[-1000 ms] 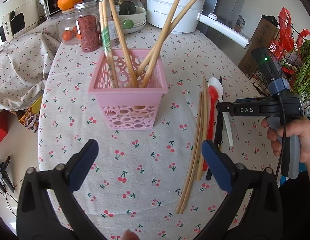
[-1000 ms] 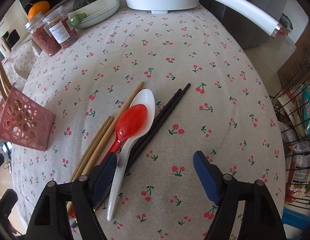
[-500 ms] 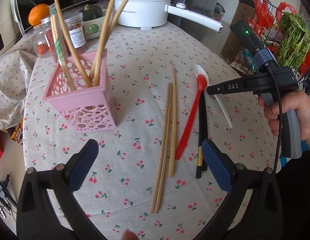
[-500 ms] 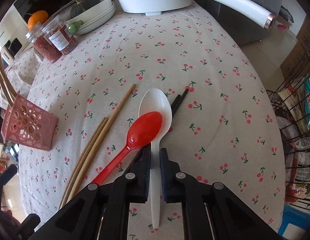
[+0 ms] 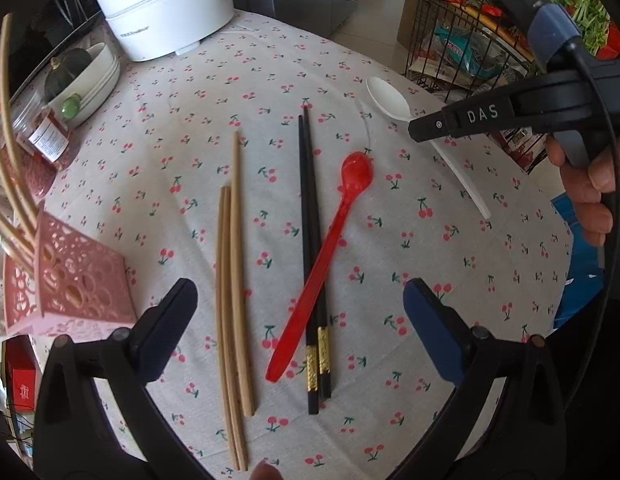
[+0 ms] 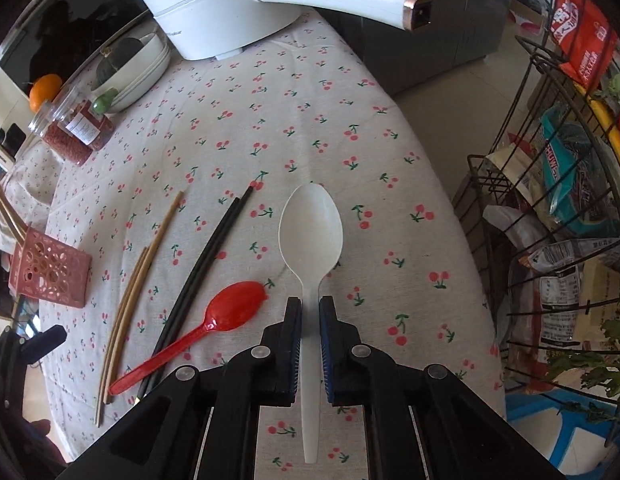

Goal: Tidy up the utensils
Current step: 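Grasp the white spoon with the right tool while the left tool grasps the red spoon, then carry the red spoon into the pink holder with the left tool while the right tool holds the white spoon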

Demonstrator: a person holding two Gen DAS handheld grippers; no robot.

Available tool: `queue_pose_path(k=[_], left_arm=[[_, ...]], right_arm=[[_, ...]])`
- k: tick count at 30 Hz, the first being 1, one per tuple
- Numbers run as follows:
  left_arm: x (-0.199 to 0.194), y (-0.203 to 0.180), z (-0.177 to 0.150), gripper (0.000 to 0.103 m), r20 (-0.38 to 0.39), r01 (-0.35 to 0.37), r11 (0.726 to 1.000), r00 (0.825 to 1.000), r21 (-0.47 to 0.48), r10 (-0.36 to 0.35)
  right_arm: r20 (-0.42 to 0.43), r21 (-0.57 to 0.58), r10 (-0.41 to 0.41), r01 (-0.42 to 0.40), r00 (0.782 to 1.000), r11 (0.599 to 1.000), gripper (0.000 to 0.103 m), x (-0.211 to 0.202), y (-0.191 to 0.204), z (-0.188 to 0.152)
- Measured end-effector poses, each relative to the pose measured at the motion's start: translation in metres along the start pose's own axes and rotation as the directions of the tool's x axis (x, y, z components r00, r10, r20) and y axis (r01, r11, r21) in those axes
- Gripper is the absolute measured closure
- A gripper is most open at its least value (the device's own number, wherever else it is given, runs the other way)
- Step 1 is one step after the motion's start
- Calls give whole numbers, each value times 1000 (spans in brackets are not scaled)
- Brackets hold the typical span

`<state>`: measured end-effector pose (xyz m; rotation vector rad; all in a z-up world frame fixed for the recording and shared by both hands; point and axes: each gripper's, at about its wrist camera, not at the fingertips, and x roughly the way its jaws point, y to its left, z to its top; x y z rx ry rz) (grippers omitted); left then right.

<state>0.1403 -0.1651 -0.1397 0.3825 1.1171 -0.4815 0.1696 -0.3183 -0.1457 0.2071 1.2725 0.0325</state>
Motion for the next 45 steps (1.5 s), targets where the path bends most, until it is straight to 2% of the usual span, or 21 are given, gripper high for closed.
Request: queue_pose_path(k=[3, 5, 8, 11, 15, 16, 17, 23, 27, 31, 32, 33, 37, 41, 45], left_arm=[[12, -5, 19, 7, -19, 13, 1000, 1000, 18, -12], [22, -8, 32, 25, -42, 49, 999, 998, 20, -48], [37, -13, 48, 45, -74, 97, 995, 993, 32, -95], [48, -23, 61, 54, -92, 104, 993, 991, 59, -98], [63, -33, 74, 60, -132, 113, 991, 986, 71, -103], [68, -34, 76, 64, -150, 108, 991, 984, 73, -97], [73, -35, 77, 73, -174, 103, 992, 981, 73, -89], [74, -33, 77, 75, -174, 81, 996, 982, 48, -71], [52, -26, 66, 75, -100, 85, 996, 992, 26, -82], [6, -16, 46, 76, 2, 111, 994, 994, 12, -111], [-6, -14, 41, 100, 25, 119, 993, 993, 12, -119], [-19, -11, 36, 100, 48, 123, 992, 991, 13, -123], [-70, 4, 18, 101, 160, 158, 987, 975, -2, -156], [-103, 25, 4, 101, 260, 185, 981, 952, -57, -164], [-129, 46, -12, 101, 352, 159, 980, 930, -120, -108]], right_arm=[[2, 22, 13, -13, 1000, 1000, 94, -4, -12, 1], [8, 28, 23, -24, 1000, 999, 94, -9, -17, 0], [4, 35, 46, -46, 999, 998, 94, -13, -22, -1], [6, 38, 55, -55, 998, 998, 94, -16, -26, -2], [10, 52, 63, -64, 998, 997, 94, -18, -31, -2], [12, 55, 64, -65, 998, 996, 94, -18, -32, -1], [13, 57, 65, -66, 998, 996, 94, -18, -33, -1], [23, 58, 70, -71, 997, 996, 94, -21, -31, -1], [39, 62, 75, -77, 996, 995, 94, -24, -28, -1], [73, 62, 89, -93, 993, 994, 94, -31, -19, -1], [83, 58, 96, -101, 992, 993, 94, -34, -16, -1], [92, 55, 106, -111, 990, 992, 94, -36, -12, -1], [124, 56, 146, -154, 982, 987, 94, -46, 4, -3], [157, 41, 167, -175, 973, 984, 94, -55, 22, -4], [196, 39, 178, -189, 964, 981, 94, -62, 38, -4]])
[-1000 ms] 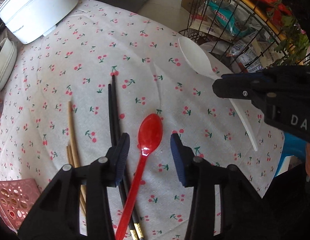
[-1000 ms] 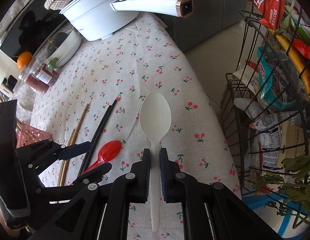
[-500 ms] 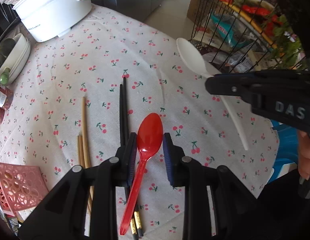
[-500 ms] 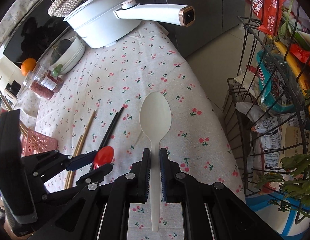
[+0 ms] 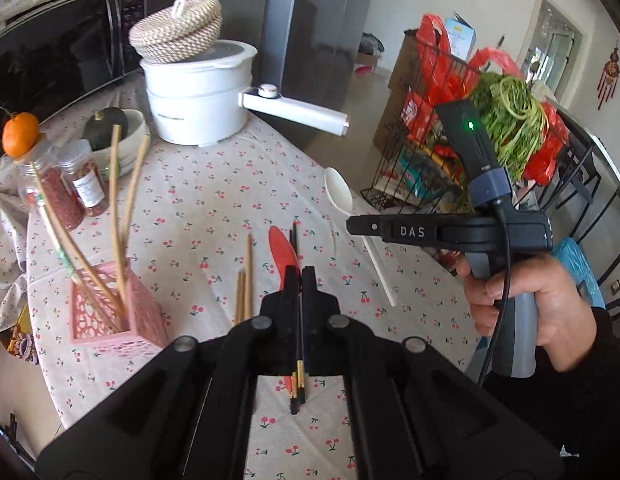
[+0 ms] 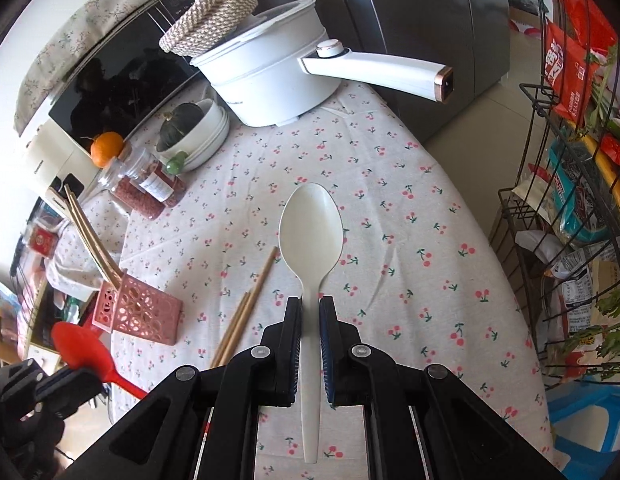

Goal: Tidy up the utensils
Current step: 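Carry the red spoon into the pink holder with the left tool while the right tool holds the white spoon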

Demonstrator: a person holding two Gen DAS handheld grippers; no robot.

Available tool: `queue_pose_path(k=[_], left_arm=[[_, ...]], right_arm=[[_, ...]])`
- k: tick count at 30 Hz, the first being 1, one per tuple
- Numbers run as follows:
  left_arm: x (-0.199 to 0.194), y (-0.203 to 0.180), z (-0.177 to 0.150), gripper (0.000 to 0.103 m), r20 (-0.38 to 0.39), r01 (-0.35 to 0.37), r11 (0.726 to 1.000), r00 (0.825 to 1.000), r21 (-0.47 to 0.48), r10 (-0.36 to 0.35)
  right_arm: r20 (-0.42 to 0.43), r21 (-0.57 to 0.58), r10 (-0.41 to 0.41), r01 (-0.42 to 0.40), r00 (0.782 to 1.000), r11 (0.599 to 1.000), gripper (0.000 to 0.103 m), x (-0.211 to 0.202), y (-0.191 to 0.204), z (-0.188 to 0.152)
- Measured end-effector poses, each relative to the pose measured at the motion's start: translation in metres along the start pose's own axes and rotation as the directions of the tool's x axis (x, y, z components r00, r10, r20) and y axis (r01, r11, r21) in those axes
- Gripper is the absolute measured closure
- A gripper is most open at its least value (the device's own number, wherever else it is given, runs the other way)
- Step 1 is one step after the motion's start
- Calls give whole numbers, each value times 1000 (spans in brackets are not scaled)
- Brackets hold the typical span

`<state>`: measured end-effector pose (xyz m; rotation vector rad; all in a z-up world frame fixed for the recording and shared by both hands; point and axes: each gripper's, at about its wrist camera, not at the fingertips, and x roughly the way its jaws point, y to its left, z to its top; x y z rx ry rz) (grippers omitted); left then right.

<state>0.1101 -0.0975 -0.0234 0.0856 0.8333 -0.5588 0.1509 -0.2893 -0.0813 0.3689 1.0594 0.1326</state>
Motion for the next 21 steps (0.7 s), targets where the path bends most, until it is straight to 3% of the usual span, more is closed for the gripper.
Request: queue_pose_path(k=[4, 7, 9, 12, 16, 19, 21], left_arm=[[-30, 19, 4, 101, 100, -65, 998, 993, -28, 67], [-53, 29, 7, 101, 178, -133, 991, 974, -33, 137], [-69, 35, 6, 101, 246, -187, 982, 950, -39, 190], [-82, 44, 1, 101, 356, -272, 961, 894, -52, 272], [-74, 61, -6, 101, 421, -336, 941, 848, -44, 322], [-64, 79, -10, 101, 413, -341, 937, 845, -70, 339], [-58, 93, -10, 101, 388, -327, 939, 856, -107, 342]], right_arm=[[36, -14, 21, -20, 999, 1000, 94, -6, 18, -1], [52, -39, 34, -32, 998, 999, 94, -8, 33, -1], [62, -59, 33, -29, 998, 998, 94, -7, 43, -2], [68, -80, 34, -29, 997, 996, 94, -5, 54, -2], [79, -103, 40, -32, 996, 994, 94, -2, 67, -4], [92, -125, 52, -41, 994, 991, 94, -2, 77, -6], [104, -136, 62, -47, 993, 990, 94, -4, 83, -8]])
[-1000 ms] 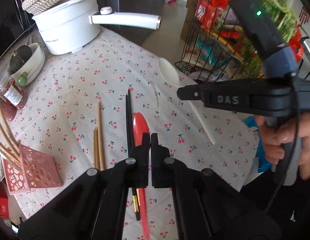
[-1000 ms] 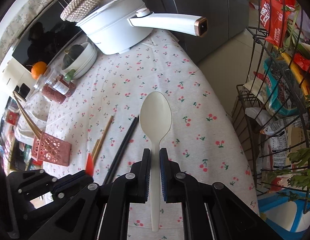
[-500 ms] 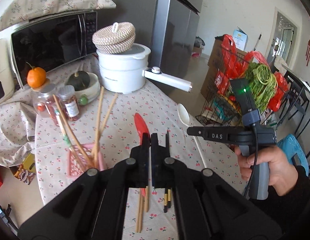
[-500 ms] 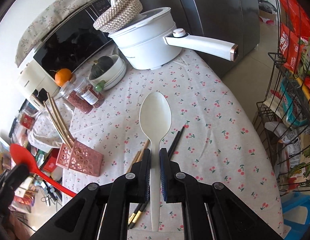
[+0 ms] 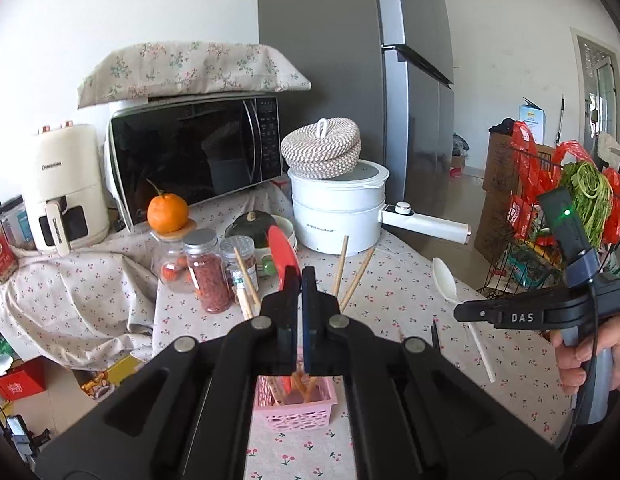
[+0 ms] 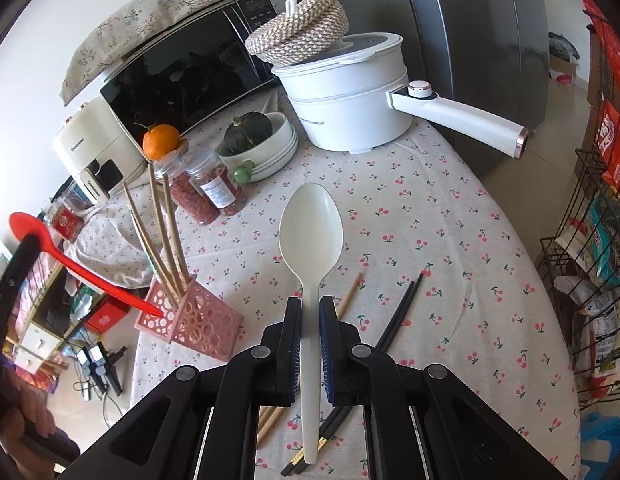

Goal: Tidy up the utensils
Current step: 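Carry the red spoon into the pink holder with the left tool while the right tool holds the white spoon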

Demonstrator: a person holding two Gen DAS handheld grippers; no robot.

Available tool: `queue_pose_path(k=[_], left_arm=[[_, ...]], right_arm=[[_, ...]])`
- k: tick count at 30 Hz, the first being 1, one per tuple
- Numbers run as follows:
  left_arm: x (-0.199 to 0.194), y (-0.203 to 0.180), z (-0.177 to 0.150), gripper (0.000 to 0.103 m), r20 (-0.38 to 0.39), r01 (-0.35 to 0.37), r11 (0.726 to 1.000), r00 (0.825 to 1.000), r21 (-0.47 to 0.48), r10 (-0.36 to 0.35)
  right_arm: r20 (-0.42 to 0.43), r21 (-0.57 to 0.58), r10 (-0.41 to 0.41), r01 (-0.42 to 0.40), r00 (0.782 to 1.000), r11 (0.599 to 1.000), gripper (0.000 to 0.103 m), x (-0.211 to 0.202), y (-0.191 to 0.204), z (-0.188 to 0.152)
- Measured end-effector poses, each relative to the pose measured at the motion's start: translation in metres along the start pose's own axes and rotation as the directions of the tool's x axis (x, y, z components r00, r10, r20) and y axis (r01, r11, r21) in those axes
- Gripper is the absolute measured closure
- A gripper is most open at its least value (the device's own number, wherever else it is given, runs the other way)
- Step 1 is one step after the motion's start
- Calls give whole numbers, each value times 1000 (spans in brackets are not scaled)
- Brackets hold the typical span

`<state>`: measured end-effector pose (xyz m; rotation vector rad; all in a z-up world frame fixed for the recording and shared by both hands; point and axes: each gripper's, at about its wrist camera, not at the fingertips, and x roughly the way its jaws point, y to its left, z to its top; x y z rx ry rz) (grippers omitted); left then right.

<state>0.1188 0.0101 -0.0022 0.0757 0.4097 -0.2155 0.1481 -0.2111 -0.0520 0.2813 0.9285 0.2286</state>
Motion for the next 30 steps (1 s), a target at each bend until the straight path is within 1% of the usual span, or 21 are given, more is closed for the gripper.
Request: queue_pose_path(k=[4, 7, 8, 9, 10, 11, 12, 14, 15, 16, 17, 20, 22, 23, 26, 28, 30], left_arm=[[10, 14, -11, 101, -22, -4, 997, 1000, -73, 3], [18, 20, -18, 101, -40, 25, 993, 999, -115, -29], [21, 21, -21, 100, -54, 36, 991, 998, -129, -43], [27, 21, -24, 98, -86, 44, 989, 995, -142, -56], [31, 21, -27, 91, -119, 46, 987, 991, -153, -65], [34, 20, -29, 81, -145, 42, 986, 987, -159, -66], [33, 20, -30, 76, -161, 35, 986, 985, -163, -62], [27, 22, -29, 56, -173, 27, 983, 983, -180, -58], [24, 25, -28, 51, -179, 23, 980, 982, -197, -59], [20, 28, -28, 44, -182, 18, 976, 982, -219, -58], [16, 32, -29, 40, -192, 8, 971, 980, -240, -55], [11, 47, -34, 36, -265, -64, 959, 964, -275, -11], [10, 59, -42, 35, -327, -117, 951, 945, -288, 17], [9, 65, -47, 35, -349, -132, 945, 937, -298, 21], [2, 85, -59, 35, -387, -155, 932, 922, -327, 17], [-4, 94, -64, 35, -401, -166, 929, 916, -329, 22], [-11, 102, -69, 35, -406, -171, 928, 913, -332, 23]], right_arm=[[49, -14, 28, -27, 998, 1000, 94, -4, 11, 1], [108, -30, 58, -55, 992, 998, 94, -10, 20, 1], [131, -39, 69, -65, 989, 997, 94, -13, 24, 1], [154, -49, 79, -73, 985, 996, 94, -15, 29, 1], [176, -61, 89, -79, 980, 995, 94, -17, 34, 1], [198, -72, 98, -86, 975, 994, 94, -19, 39, 0], [217, -84, 110, -94, 970, 992, 94, -21, 44, 0], [250, -102, 138, -116, 958, 988, 94, -24, 56, -1], [264, -110, 154, -129, 952, 986, 94, -25, 62, -2], [277, -116, 170, -142, 946, 983, 94, -26, 68, -2], [289, -123, 183, -153, 940, 981, 94, -27, 74, -2], [318, -148, 208, -168, 925, 975, 94, -24, 94, -3], [336, -162, 212, -166, 918, 973, 94, -18, 106, -4], [342, -166, 214, -166, 915, 972, 94, -14, 112, -4], [362, -177, 202, -145, 910, 973, 94, -1, 132, -6], [392, -191, 172, -103, 904, 976, 94, 9, 146, -7], [421, -201, 138, -56, 896, 978, 94, 18, 159, -7]])
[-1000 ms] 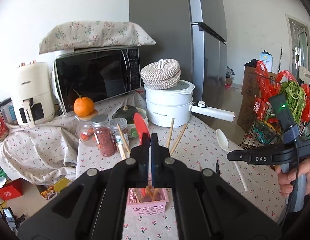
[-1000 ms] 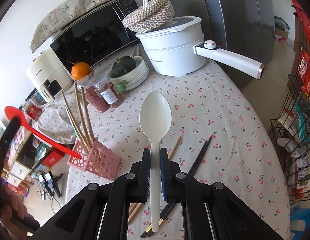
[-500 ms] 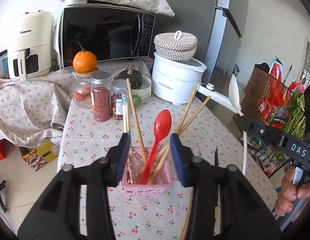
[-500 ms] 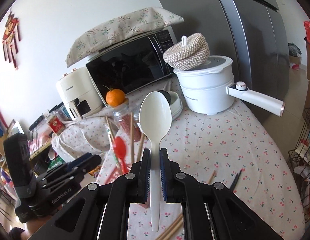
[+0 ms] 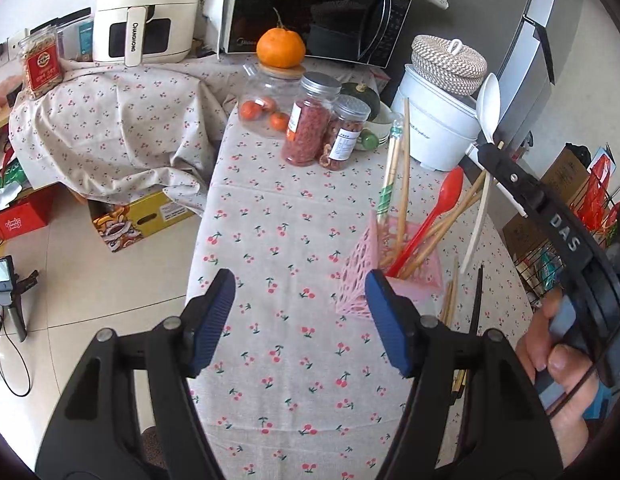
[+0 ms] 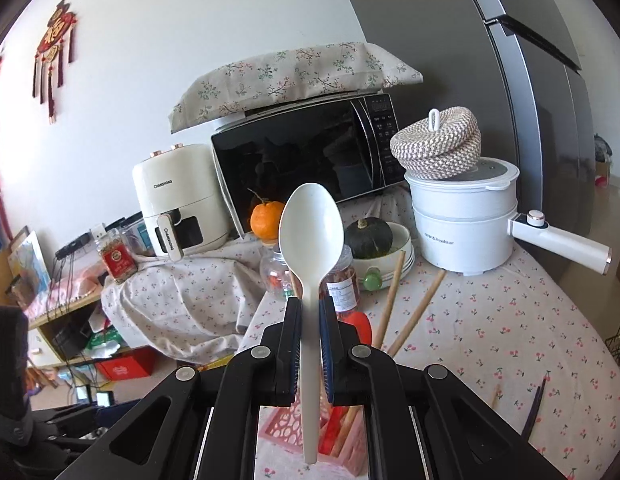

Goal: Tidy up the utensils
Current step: 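Carry the red spoon into the pink holder with the left tool while the right tool holds the white spoon, then lower the white spoon into the pink holder and open the right tool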

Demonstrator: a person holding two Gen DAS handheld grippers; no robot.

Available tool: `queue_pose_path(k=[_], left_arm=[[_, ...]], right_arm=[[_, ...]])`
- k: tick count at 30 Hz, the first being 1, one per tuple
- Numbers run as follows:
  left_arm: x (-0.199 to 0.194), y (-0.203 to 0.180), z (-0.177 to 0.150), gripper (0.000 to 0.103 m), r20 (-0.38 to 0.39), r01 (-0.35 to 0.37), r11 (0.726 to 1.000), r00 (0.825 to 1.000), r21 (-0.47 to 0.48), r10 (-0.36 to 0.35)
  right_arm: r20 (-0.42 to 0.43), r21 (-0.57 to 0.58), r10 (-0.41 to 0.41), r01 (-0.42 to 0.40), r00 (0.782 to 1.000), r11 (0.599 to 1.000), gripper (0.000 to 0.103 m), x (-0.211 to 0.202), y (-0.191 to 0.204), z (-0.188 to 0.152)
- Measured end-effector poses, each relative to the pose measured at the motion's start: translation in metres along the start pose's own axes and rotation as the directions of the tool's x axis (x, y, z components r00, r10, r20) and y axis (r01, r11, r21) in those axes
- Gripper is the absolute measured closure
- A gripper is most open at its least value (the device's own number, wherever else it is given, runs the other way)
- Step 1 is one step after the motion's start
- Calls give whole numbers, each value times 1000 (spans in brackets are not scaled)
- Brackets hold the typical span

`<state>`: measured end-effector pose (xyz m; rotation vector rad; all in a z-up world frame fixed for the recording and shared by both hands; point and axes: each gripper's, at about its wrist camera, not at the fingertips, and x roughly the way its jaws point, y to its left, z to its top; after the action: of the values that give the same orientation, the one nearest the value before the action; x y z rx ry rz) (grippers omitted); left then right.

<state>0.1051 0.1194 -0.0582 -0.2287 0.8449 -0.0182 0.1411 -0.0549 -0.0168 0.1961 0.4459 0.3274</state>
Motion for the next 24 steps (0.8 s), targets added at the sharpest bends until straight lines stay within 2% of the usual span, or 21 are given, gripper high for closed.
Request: queue_pose_path(k=[7, 12, 16, 22, 24], left_arm=[[-5, 15, -8, 35, -19, 11, 1000, 1000, 13, -11], [-6, 21, -7, 35, -18, 13, 1000, 1000, 9, -12], [-3, 24, -8, 35, -31, 16, 1000, 999, -9, -16], [6, 16, -15, 35, -74, 33, 999, 997, -1, -33], [9, 12, -17, 35, -90, 42, 999, 995, -1, -42]], right_arm=[[45, -59, -141, 144, 989, 988, 94, 34, 24, -15], [54, -81, -193, 196, 980, 977, 94, 46, 31, -27], [15, -63, -185, 186, 983, 981, 92, 46, 26, -34], [7, -7, -103, 103, 995, 995, 83, 14, 17, -20], [-3, 10, -87, 87, 996, 996, 72, 3, 11, -14]])
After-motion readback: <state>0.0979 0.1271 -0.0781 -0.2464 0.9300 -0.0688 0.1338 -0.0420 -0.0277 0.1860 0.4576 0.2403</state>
